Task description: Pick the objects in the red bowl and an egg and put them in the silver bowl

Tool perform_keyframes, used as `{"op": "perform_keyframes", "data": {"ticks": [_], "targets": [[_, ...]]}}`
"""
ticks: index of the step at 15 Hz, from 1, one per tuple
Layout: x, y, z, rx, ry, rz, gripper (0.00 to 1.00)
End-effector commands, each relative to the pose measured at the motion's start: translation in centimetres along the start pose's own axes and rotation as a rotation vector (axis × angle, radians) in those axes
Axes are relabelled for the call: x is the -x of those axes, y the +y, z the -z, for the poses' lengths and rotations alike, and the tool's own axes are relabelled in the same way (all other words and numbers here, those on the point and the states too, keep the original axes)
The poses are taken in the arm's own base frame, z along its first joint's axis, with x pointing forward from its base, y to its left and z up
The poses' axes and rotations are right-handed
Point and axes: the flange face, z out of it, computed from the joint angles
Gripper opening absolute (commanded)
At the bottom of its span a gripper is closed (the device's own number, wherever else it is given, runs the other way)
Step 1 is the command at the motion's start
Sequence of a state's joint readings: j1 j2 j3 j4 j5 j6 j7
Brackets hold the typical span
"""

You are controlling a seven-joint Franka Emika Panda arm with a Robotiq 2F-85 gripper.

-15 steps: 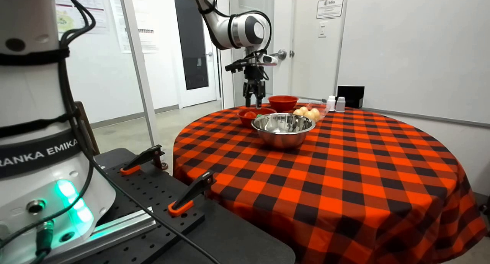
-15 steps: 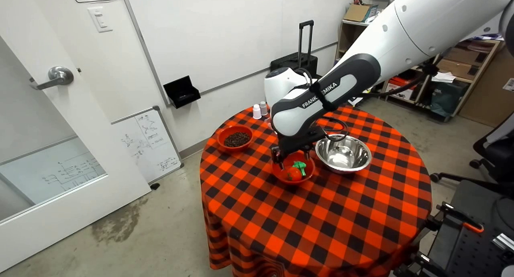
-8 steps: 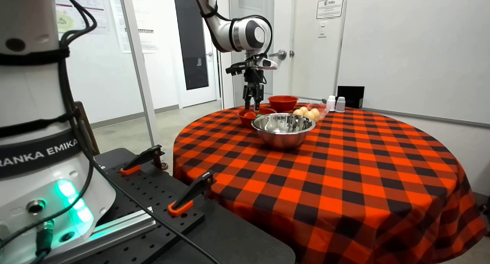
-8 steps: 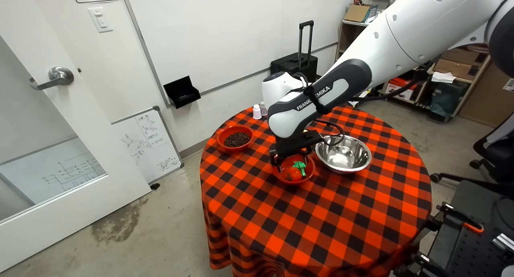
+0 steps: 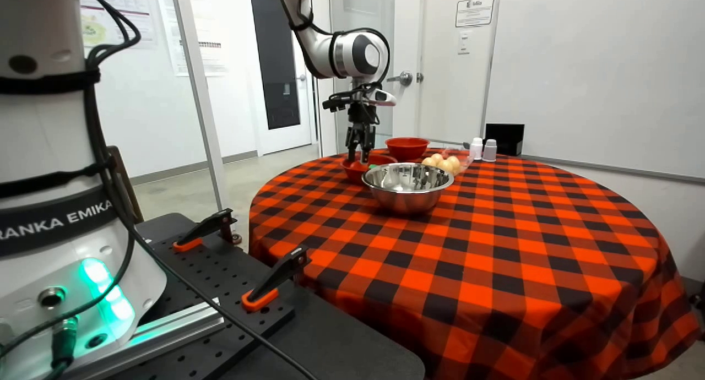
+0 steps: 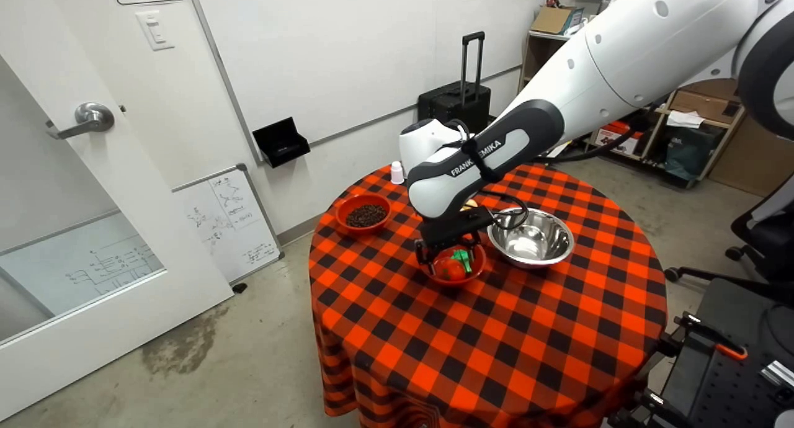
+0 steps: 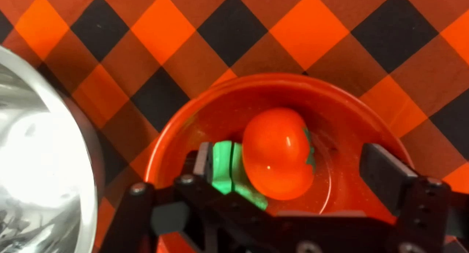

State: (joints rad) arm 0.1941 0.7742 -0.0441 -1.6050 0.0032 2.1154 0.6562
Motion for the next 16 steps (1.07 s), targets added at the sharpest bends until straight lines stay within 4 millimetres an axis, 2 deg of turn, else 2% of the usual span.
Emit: {"op": "perform_keyframes", "data": {"ticks": [1,3,9,10,12,16], "targets": [[-0.2,-0.9,0.0,0.015,-0.016,-0.017,1.0],[-0.3,-1.2,0.2,0.015,-0.007,-0.016,1.0],[-0.2,-0.9,-2.6,0.042,-0.046,-0.018,1.0],[-0.2,-0.7,-3.0,0.047,-0.05,-0.021,0.75],[-0.3,-0.4,-3.5,0.054,-0.055,-0.024,0.68],[-0.3,-0.4,-3.2,0.051,-0.054,-0.026,0.37]]}}
